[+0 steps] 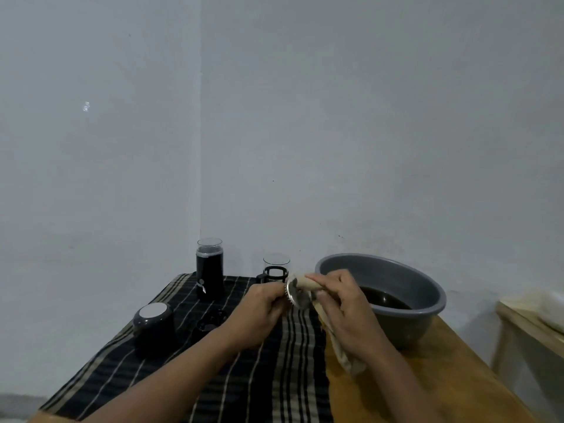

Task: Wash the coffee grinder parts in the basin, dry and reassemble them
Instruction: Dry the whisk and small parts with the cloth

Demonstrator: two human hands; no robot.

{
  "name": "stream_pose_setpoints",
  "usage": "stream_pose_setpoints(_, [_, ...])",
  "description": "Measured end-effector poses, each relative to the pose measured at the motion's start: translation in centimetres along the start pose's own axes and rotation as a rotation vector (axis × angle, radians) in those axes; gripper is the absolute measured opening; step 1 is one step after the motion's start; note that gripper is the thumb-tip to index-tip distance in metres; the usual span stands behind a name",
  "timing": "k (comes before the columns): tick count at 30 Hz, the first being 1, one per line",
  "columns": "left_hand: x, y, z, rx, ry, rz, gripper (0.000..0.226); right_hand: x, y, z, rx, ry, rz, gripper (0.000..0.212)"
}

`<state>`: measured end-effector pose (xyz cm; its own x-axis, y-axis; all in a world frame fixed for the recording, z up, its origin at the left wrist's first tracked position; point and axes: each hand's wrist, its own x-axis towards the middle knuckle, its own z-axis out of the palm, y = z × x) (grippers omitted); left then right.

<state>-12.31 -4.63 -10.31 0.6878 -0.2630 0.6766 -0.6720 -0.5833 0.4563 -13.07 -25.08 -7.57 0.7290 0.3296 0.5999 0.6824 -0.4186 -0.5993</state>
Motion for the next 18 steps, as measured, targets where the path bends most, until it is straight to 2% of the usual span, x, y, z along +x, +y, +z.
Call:
stream_pose_setpoints(3, [0.1,0.2,-0.5,-0.067,0.033,0.033,0.043,1.1,-1.2,0.5,-0.07,-0.047,-0.131,0.036])
stream_pose_setpoints(4, [0.1,0.2,-0.6,-0.07,0.062,0.048,0.045,1.4,-1.4,0.5,-0.105,-0.043,-0.139,0.036])
stream_pose_setpoints(7, [0.1,0.0,-0.1,-0.1,0.161,0.039,0.032,1.8,-1.5,0.7,-0.149,-0.011,-0.101,0.035])
stream_pose_setpoints(10, [-0.1,-0.3,0.8,-0.144,0.257,-0.047,0.018,1.3,-1.9,1.5,-0.159,-0.012,-0.031,0.029])
stream_pose_setpoints(13, [-0.3,-0.4,1.4,-0.147,0.234,-0.126,0.02,0.2,-2.3,2.2,-0.236,-0.031,0.012,0.026])
stream_pose_setpoints(18, [-0.3,0.0,1.7,-0.119,0.088,-0.183,0.041,-0.2,-2.8,1.9,-0.352,-0.064,-0.075,0.032])
